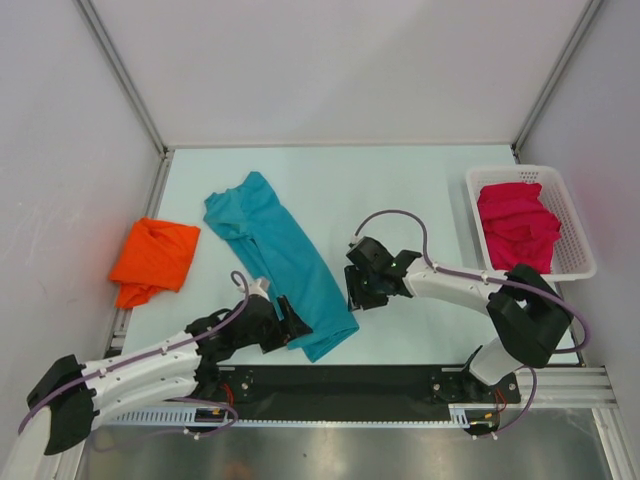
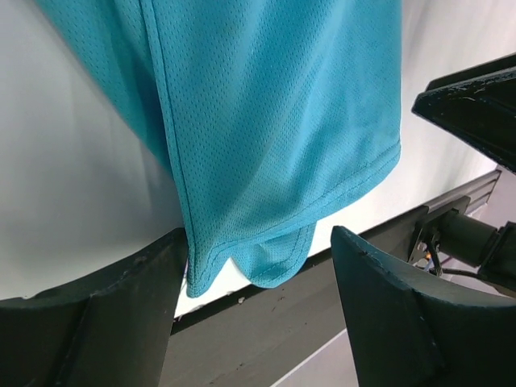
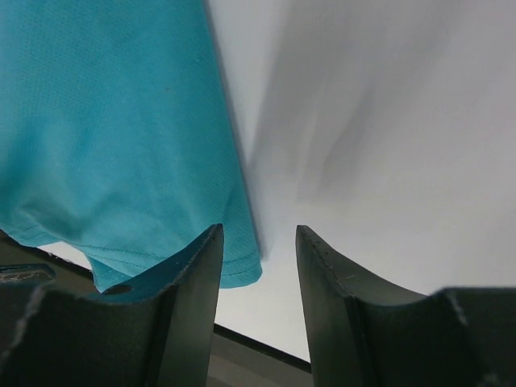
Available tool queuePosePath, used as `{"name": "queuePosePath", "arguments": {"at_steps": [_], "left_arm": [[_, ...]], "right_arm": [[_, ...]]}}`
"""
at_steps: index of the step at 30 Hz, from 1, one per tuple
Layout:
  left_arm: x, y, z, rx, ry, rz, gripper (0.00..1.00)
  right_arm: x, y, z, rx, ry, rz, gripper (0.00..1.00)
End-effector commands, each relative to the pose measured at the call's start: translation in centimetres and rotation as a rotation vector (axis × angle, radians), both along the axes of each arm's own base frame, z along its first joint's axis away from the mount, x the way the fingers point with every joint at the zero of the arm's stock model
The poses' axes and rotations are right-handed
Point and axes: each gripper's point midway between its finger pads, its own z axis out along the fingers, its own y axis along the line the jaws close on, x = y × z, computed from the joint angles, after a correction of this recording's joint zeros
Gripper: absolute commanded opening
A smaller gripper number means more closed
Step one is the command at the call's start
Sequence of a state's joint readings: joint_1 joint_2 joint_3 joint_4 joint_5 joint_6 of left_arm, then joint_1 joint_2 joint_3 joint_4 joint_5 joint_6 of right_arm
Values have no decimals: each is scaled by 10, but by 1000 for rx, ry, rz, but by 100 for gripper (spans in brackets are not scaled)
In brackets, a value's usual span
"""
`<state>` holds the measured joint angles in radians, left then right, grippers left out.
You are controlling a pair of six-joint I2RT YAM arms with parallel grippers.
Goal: Fold and stack the t-shirts
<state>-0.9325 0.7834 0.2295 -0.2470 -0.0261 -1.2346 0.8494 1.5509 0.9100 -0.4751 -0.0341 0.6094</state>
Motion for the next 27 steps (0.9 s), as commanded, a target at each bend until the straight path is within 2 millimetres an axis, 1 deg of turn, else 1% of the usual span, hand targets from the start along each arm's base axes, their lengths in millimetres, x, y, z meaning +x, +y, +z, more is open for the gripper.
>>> {"name": "queuePosePath", "arguments": {"at_steps": [1,5,11,15,17,18,19,20,21,22,23,25,26,27], "left_arm": [[-14,13,-20,42,44,6,79],[-19,15,-21,22,54,12,79],[-27,14,-15,-5,62,-2,79],[-38,9,-13,-5,77,-35,79],[-41,7,-15,6,91,-29,79],[-47,6,-17,14,98,-47,80],[-47,4,-17,18,94,-44,80],[-49,4,-21,38,110,-42,80],[-52,1,-22,42,110,-56,80],[-51,-4,-20,32,101,-54,80],[-51,-3,-27,63,109,-54,80],[-51,-11,-27,64,99,-70,80],[-52,-10,-34,93,114,-75,80],[-51,-15,-32,84,110,-81,80]], "right_arm": [[8,22,20,64,-62,-7,47],[0,29,14,64,-52,6,47],[-9,37,1,70,-45,10,47],[-14,39,-9,67,-34,16,47],[-12,37,-12,53,-53,5,46],[-13,35,-13,49,-53,3,46],[-13,35,-12,49,-56,2,46],[-12,33,-12,43,-63,-1,46],[-11,31,-11,37,-69,-2,47],[-11,29,-10,31,-75,-3,47],[-10,25,-8,16,-86,-5,47],[-9,22,-5,4,-97,-7,47],[-7,19,-1,0,-110,-10,47],[-7,18,-1,-4,-112,-12,47]]}}
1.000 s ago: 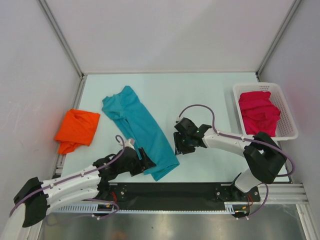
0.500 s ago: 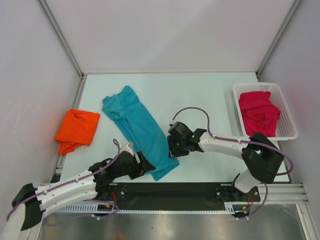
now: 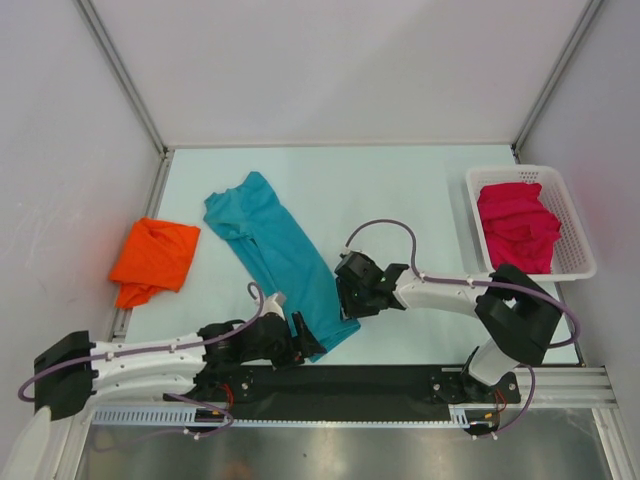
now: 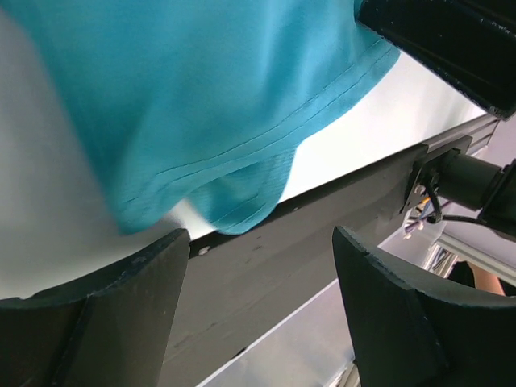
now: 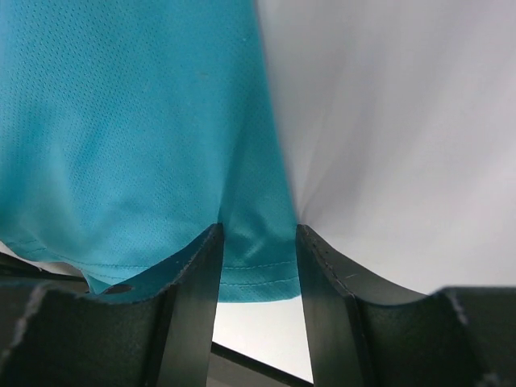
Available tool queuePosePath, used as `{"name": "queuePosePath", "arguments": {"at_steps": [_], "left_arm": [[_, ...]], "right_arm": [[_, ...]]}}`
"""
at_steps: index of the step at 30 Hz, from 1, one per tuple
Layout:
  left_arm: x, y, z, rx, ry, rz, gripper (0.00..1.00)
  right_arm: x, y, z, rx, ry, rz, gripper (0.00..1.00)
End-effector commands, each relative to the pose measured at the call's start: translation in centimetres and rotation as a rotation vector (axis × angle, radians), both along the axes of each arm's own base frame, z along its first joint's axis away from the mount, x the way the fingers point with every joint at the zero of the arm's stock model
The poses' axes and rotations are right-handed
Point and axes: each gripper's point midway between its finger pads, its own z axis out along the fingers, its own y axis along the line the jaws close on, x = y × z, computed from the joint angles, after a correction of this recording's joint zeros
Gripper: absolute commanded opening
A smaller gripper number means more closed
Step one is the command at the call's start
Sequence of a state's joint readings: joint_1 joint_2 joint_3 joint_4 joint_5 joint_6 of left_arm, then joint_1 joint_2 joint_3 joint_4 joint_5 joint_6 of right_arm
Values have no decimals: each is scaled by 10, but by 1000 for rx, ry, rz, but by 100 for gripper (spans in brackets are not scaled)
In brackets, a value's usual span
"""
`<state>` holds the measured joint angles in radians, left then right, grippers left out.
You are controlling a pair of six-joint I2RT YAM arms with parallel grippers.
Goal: Fold and stack the t-shirts
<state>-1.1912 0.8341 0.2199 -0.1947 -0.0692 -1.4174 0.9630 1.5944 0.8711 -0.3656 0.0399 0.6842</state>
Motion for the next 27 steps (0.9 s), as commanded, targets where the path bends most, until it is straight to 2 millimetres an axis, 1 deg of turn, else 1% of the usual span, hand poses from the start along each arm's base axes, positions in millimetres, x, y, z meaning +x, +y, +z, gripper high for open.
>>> {"name": "queuePosePath", "arguments": {"at_steps": [1,4,8,13,15,16,18,19,20,22,23,26,27], "left_arm": [[-2,12,-31,141,19,0,80],[0,7,-32,167,13,-19,80],[2,6,-31,173,4,-20,80],[1,11,-31,172,-2,-14,80],[0,16,-34,177,1,-10,78],[1,16,-32,161,-3,1,77],[0,21,-35,160,0,17,75],[1,20,-31,141,-10,23,72],[2,22,-32,138,-11,27,69],[1,25,-33,122,-10,44,66],[2,27,-34,121,-14,53,61],[1,34,-41,111,-2,82,52],[0,37,-44,103,7,96,52]], "right_arm": [[9,-8,18,-9,-74,-29,47],[9,-14,20,-19,-82,-39,47],[7,-19,14,-21,-72,-56,47],[2,-16,4,1,-46,-64,47],[2,-14,1,4,-40,-66,47],[0,-12,-2,4,-32,-59,47],[0,-10,-3,5,-26,-58,47],[0,-9,-4,8,-25,-54,47],[0,-9,-7,1,-21,-54,46],[-1,-6,-8,9,-17,-50,47],[-1,-6,-10,8,-12,-51,47],[-2,-5,-13,8,-4,-50,46],[-2,-5,-14,5,-2,-50,46]]}}
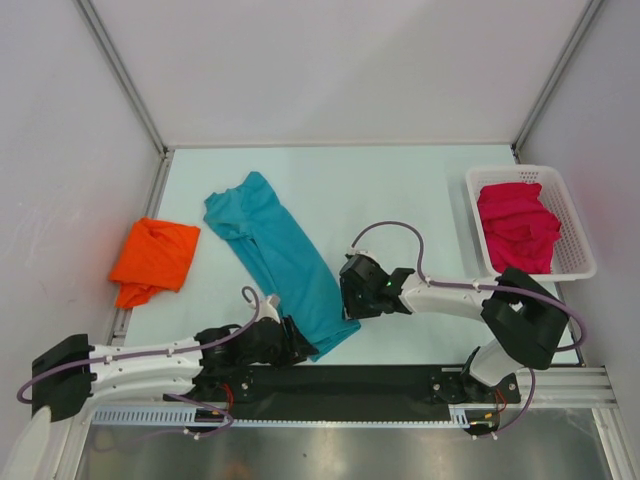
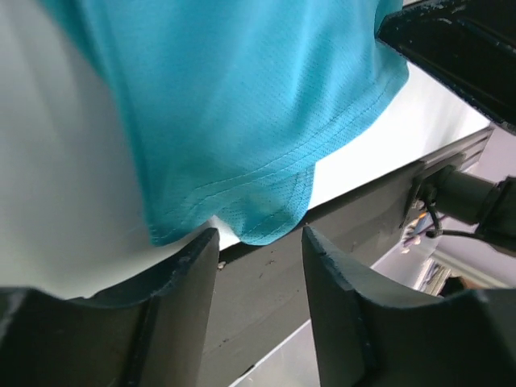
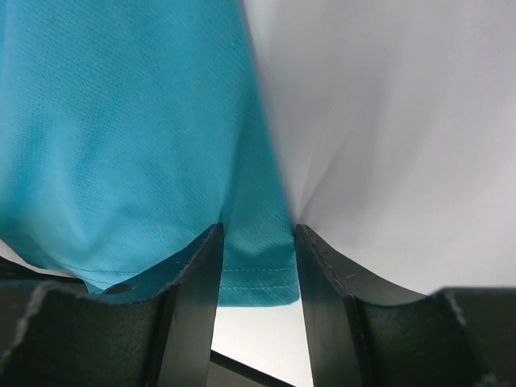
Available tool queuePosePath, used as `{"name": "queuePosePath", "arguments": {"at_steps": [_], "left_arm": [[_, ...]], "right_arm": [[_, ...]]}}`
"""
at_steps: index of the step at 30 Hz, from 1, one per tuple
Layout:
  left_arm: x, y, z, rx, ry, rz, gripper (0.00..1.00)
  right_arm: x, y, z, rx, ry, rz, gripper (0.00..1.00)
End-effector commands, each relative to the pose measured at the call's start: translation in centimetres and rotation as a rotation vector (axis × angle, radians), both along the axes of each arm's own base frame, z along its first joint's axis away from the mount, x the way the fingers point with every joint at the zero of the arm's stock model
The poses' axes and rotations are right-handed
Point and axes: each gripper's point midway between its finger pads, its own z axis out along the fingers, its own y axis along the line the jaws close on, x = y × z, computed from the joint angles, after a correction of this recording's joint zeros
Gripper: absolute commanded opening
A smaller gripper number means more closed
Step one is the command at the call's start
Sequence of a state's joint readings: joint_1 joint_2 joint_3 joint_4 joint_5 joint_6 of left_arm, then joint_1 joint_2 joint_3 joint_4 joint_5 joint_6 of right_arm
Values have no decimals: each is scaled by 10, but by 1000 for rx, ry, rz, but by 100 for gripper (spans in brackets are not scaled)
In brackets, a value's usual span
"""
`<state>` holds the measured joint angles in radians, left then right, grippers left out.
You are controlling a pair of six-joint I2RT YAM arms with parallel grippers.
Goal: Fold and stack the t-shirts
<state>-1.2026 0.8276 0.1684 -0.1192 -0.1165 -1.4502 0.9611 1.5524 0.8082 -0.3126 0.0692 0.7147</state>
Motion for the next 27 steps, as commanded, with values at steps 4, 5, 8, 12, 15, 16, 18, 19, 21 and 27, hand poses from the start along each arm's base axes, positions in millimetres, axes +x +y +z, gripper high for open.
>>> {"name": "queuePosePath", "arguments": {"at_steps": [4,5,8,12,15,16,18,19,21,27], "left_arm": [[-5,45,-43,144,35,82,52],[-4,47,-43,148,33,88,53],[-1,47,-43,154,23,101,54],[-3,52,-53,209,54,119,54],[-4,55,-59,241,77,132,57],[-3,56,-60,250,76,140,58],[-1,56,-60,259,77,158,65],[1,57,-60,266,70,168,66],[3,57,-60,275,69,173,72],[1,62,-67,306,82,178,71]], "right_arm": [[-5,1,-16,-21,35,-4,46],[-4,2,-16,-20,34,-4,46],[-4,1,-16,-27,35,-2,46],[-5,0,-16,-28,38,-8,46],[-5,-1,-16,-34,38,-10,46],[-5,-3,-16,-40,36,-11,46],[-6,-3,-16,-40,37,-12,45],[-6,-4,-16,-44,36,-13,45],[-6,-4,-15,-44,36,-14,45],[-5,-6,-15,-58,31,-8,45]]}}
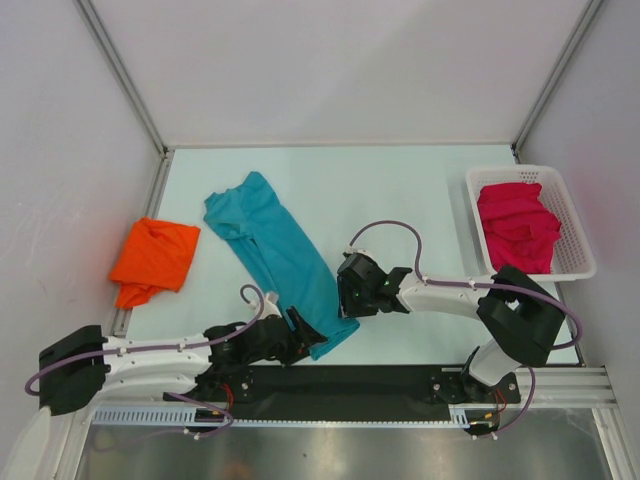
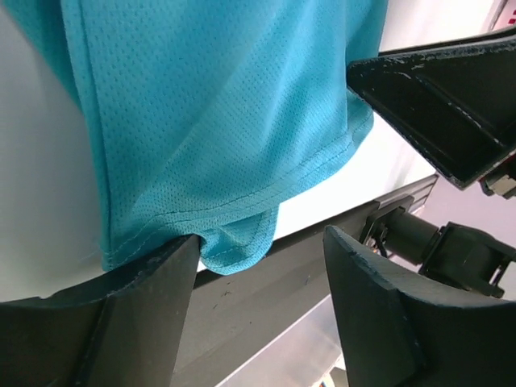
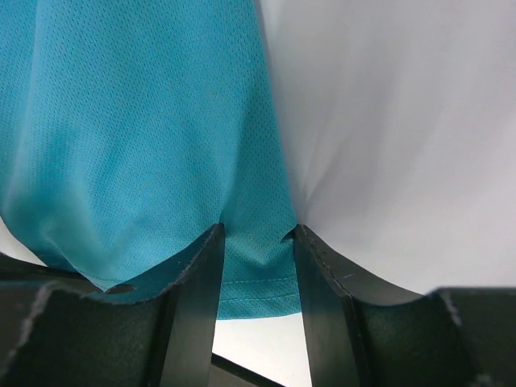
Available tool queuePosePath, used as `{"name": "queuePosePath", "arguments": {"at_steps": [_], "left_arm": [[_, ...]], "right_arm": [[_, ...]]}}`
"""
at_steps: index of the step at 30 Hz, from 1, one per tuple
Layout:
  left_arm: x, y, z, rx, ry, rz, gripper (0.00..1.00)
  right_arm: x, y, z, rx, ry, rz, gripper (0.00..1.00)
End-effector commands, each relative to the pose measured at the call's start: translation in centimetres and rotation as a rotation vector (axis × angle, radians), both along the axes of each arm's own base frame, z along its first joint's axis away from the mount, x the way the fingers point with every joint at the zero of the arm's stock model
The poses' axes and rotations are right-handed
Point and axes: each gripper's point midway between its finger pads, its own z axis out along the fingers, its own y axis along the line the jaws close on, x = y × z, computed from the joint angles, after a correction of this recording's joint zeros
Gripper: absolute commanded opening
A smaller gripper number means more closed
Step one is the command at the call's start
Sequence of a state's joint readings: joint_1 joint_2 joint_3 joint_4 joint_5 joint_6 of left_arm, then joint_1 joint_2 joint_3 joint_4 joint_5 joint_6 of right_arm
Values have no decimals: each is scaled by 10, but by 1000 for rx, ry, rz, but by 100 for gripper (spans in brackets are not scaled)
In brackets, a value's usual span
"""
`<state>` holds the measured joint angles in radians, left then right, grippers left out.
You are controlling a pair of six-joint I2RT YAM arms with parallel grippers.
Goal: Fold and stack the t-shirts
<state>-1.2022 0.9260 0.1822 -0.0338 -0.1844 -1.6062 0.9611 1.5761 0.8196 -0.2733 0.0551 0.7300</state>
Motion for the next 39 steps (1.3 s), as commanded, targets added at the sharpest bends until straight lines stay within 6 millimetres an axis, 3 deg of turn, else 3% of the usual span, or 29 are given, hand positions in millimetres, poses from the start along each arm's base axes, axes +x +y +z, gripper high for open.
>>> {"name": "queuePosePath", "arguments": {"at_steps": [1,2,4,5,10,11,12,14,16,21,28,32,34,39], "left_arm": [[-16,71,-69,339,58,14,68],[-15,71,-70,334,52,13,42],[-15,73,-72,329,53,21,19],[-16,75,-74,331,54,26,14],[-15,82,-77,340,51,46,13],[-15,82,-77,341,49,45,9],[-14,80,-75,336,40,42,0],[-11,77,-69,336,30,37,0],[-10,73,-63,335,14,17,0],[-14,59,-43,282,11,-34,0],[-38,40,-13,188,19,-109,0],[-58,31,3,163,35,-157,0],[-64,28,8,157,27,-174,0],[-55,25,27,142,-15,-144,0]], "right_arm": [[-10,-17,-17,-96,36,1,45],[-9,-17,-16,-95,33,0,45],[-10,-17,-18,-99,38,3,45],[-10,-17,-18,-96,37,5,45],[-11,-16,-17,-88,38,15,42],[-10,-15,-15,-86,34,18,40],[-11,-16,-15,-85,35,20,25],[-12,-15,-9,-70,30,26,1],[-15,-16,-4,-67,31,31,0],[-28,-27,29,-80,-14,33,0],[-58,-32,79,-44,-54,64,0],[-65,-40,74,-64,-37,65,0],[-67,-40,63,-89,-18,73,1],[-65,-25,44,-114,13,108,2]]}}
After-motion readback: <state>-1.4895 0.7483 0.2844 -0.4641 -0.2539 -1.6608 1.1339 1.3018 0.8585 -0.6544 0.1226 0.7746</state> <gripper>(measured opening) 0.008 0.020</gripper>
